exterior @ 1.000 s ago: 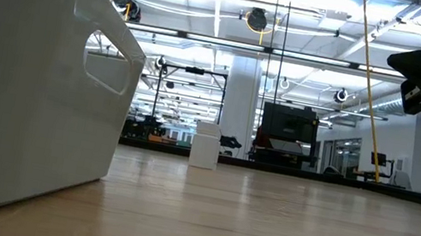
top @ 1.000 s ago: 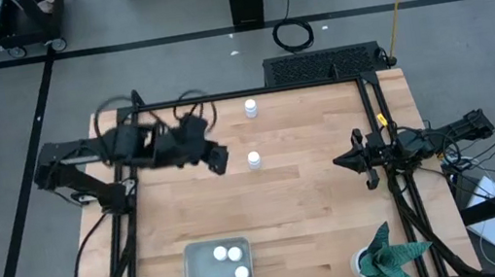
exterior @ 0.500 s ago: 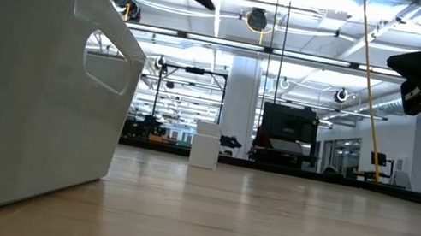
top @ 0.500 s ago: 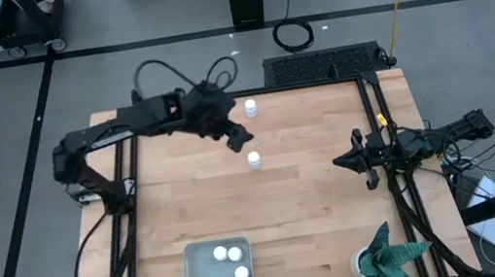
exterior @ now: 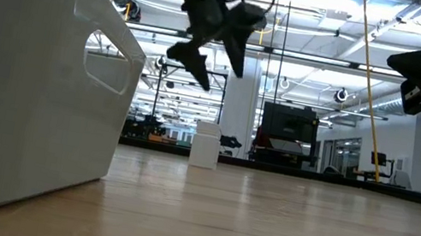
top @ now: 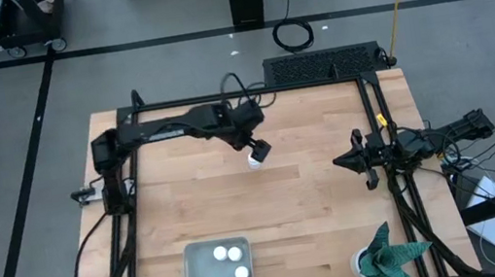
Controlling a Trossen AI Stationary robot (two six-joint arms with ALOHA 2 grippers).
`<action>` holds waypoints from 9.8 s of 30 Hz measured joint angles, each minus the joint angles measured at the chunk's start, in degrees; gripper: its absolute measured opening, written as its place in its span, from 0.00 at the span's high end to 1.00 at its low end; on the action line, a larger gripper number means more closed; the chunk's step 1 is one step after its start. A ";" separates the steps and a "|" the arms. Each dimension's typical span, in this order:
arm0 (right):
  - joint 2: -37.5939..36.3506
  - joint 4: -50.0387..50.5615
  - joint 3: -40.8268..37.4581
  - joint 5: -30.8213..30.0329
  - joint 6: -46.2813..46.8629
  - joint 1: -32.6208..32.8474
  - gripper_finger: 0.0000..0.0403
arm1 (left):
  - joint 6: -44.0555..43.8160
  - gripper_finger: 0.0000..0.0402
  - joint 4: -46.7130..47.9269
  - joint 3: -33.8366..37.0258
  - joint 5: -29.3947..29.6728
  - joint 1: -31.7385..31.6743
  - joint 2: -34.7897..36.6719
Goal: Pick and place pill bottles into a basket
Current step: Put the white medicine bottle into the gray bin
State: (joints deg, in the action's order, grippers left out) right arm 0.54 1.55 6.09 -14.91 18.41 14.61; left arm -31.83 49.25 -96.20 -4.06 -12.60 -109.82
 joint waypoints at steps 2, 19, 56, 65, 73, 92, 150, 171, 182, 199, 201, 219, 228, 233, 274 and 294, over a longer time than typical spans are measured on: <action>0.00 0.01 0.00 -0.01 -0.02 -0.01 0.99 | 0.12 0.11 0.28 0.00 0.78 0.25 -1.13; 0.02 0.05 0.00 0.01 -0.01 -0.01 0.99 | 0.23 0.11 0.43 0.02 6.12 1.79 -5.07; 0.31 0.00 0.00 0.00 -0.01 0.00 0.99 | 1.10 0.11 1.17 0.04 3.71 2.30 -10.97; 0.31 0.03 0.00 -0.01 -0.02 -0.02 0.99 | 0.65 0.22 1.20 0.04 3.92 2.21 -10.97; 0.31 -0.01 0.00 -0.01 -0.02 0.00 0.99 | 0.43 0.39 0.55 0.02 3.80 2.20 -10.97; 0.31 -0.01 0.00 0.01 -0.02 -0.01 0.99 | 3.65 0.57 3.04 0.00 1.06 2.28 -9.96; 0.33 0.01 0.00 0.01 -0.02 -0.02 0.99 | -81.11 0.59 8.73 -0.55 16.26 56.34 8.09; 0.35 0.01 0.00 0.01 -0.02 -0.01 0.99 | -81.05 0.59 16.76 -2.14 12.43 56.39 -1.38; 0.35 0.01 0.00 0.02 -0.02 -0.02 0.99 | -77.93 0.59 18.13 -2.14 12.64 55.69 -5.89; 0.35 0.01 0.00 0.00 -0.01 0.00 0.99 | -73.88 0.59 17.72 -1.11 13.22 55.10 -8.85; 0.35 0.01 0.00 -0.01 -0.02 0.01 0.99 | -73.16 0.59 17.55 -1.09 13.22 54.99 -8.85; 0.35 0.00 0.00 0.00 -0.01 0.00 0.99 | -73.12 0.51 13.27 -1.09 13.33 54.66 -8.84; 0.35 -0.01 0.00 0.00 -0.01 0.01 0.99 | -74.08 0.43 13.58 -1.09 12.88 54.66 -8.83; 0.35 -0.01 0.00 -0.01 -0.02 -0.01 0.99 | -75.45 0.43 13.62 -1.09 11.29 54.66 -8.83; 0.33 0.08 0.00 0.00 0.00 0.01 0.99 | -41.30 0.99 7.42 -5.27 29.13 34.61 21.25; 0.33 0.01 0.00 -0.01 -0.02 -0.02 0.99 | -8.24 0.81 -15.12 -5.27 8.08 1.07 24.47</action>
State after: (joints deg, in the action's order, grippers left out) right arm 0.86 1.56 6.09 -14.92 18.39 14.59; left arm -40.07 34.13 -101.47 4.02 -11.53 -85.35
